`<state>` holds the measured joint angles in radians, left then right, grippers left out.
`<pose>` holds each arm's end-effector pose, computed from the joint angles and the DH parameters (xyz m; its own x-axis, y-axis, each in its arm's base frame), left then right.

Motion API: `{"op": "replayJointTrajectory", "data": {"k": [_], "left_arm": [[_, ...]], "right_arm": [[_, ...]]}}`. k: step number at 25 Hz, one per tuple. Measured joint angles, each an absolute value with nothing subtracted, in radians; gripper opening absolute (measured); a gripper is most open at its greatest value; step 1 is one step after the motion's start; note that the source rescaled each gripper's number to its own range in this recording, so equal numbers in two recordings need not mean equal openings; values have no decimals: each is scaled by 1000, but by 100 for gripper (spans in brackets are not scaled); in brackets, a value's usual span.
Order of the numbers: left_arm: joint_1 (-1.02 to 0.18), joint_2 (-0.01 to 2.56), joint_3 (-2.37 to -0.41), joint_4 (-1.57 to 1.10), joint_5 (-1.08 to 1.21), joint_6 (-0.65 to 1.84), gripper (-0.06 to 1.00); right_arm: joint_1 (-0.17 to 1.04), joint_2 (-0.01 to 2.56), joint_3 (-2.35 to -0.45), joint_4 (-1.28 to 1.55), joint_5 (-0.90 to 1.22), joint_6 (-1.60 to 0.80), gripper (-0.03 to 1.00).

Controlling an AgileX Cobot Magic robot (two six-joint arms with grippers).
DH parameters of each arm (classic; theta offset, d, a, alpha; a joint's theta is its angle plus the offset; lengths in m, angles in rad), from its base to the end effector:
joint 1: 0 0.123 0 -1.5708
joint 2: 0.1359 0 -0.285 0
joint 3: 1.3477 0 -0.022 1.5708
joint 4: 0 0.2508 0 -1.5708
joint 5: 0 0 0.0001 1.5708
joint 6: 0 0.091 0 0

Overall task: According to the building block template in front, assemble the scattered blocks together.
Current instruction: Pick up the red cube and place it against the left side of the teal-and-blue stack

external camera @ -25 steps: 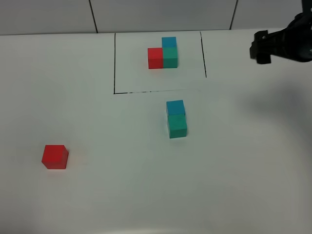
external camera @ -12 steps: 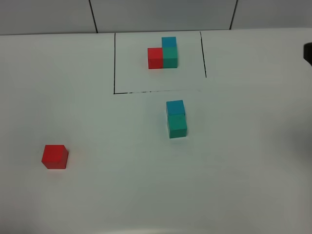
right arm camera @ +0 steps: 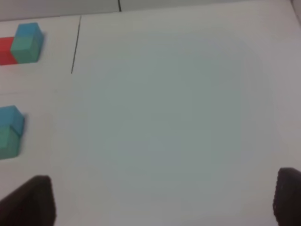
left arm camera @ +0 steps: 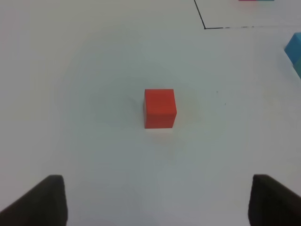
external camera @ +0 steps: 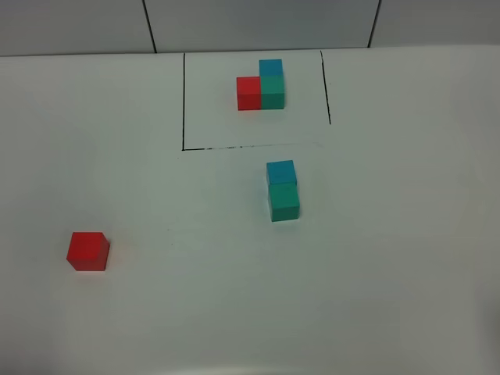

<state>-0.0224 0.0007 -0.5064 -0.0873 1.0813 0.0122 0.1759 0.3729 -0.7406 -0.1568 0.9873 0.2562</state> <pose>-0.0067 -0.0069 0.2777 -0.4701 -0.0183 -0.8824 0.0768 0.9951 -0.0616 0.0461 -0.0039 0.3463 -0.4984 0.0811 -0.8631 0.0217 0.9965 0.0811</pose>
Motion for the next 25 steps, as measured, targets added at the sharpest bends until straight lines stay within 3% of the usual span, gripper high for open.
{"op": "replayJointTrajectory", "data": {"k": [10,25], "left_arm": [[-22,1,-506,-87,1081,12,88],[-22,1,-506,-87,1081,12,88]], "right_arm": [[176,24,-709,-204,1213,277,100],[177,-8,-524,-114,1032,228,100]]}}
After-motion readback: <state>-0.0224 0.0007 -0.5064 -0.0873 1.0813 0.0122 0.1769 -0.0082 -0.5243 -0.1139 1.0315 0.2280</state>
